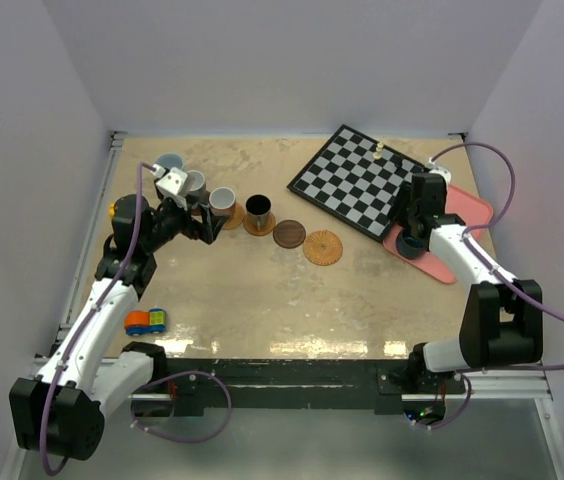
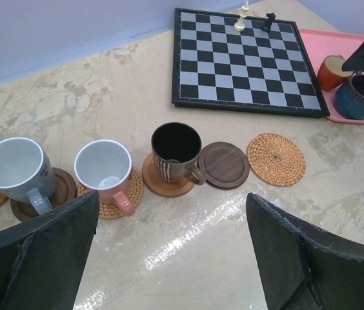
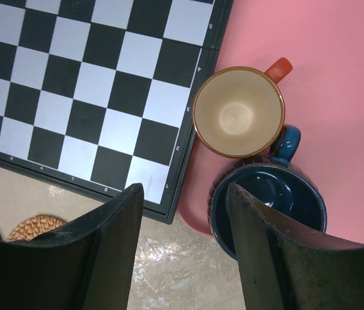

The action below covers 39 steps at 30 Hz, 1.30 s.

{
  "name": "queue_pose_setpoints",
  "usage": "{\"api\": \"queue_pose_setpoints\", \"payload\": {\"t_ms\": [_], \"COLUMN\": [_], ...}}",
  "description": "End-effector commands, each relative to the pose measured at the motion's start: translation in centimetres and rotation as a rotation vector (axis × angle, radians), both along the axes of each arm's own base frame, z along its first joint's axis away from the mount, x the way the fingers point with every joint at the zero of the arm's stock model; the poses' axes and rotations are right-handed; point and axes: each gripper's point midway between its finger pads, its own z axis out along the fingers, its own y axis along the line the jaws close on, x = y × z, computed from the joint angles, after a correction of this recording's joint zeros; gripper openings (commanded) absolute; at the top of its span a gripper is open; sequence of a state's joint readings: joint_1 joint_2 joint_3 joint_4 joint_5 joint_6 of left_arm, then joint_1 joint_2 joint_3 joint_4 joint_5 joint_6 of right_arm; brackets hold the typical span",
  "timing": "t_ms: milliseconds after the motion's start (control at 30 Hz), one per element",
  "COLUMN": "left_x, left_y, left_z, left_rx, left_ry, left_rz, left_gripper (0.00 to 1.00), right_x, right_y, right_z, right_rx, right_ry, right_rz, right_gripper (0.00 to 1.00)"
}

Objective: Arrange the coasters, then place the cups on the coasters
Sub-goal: Pick up the cup from the tray.

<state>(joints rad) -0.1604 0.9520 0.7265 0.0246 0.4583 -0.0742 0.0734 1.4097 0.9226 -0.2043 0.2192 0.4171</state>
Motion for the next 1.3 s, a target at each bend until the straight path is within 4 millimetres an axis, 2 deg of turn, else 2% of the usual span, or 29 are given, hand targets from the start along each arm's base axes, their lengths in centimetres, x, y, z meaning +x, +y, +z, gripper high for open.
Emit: {"api": "queue_pose_setpoints", "payload": {"t_ms": [0,300,367,667,733,867,967,1100,1267], "left_x": [-0.1,-0.3,-0.3,-0.5,-0.5,-0.6,-0.7,-0.8,-0.9], "left_y": [0.2,0.3,0.4,0.5,0.5,0.5,0.5,0.4,0.2], "left_z": [2.0,2.3,2.3,2.5,2.5,2.5,2.7,2.7,2.9], "left_rx": [0.013,0.014,0.016,0.018,0.018,0.02,0.02,0.021,0.02], "left_ry": [-0.078,-0.088,-0.09,-0.098,-0.098,-0.103,-0.11,-0.111,-0.114], "left_rz": [0.007,0.011,0.014,0.02,0.02,0.018,0.018,0.013,0.004], "left_gripper": [1.0,1.0,1.0,1.0,1.0,1.0,1.0,1.0,1.0], "right_x": [0.6,0.2,0.3,0.4,0.3,0.2,-0.2,-0.4,0.2], "right_y": [-0.3,-1.0,-1.0,-1.2,-1.3,-1.6,-1.8,-1.8,-1.8], "right_z": [-1.1,-4.3,-5.2,-5.4,-5.6,-5.7,-5.5,-3.5,3.3], "right_rx": [0.017,0.003,0.006,0.001,-0.002,-0.015,-0.026,-0.025,-0.036], "right_ry": [-0.028,0.019,0.036,0.048,0.055,0.069,0.074,0.044,-0.095], "right_rz": [-0.055,-0.107,-0.11,-0.128,-0.136,-0.143,-0.146,-0.143,-0.11], "right_gripper": [0.57,0.55,0.5,0.38,0.31,0.01,0.0,0.0,0.0]}}
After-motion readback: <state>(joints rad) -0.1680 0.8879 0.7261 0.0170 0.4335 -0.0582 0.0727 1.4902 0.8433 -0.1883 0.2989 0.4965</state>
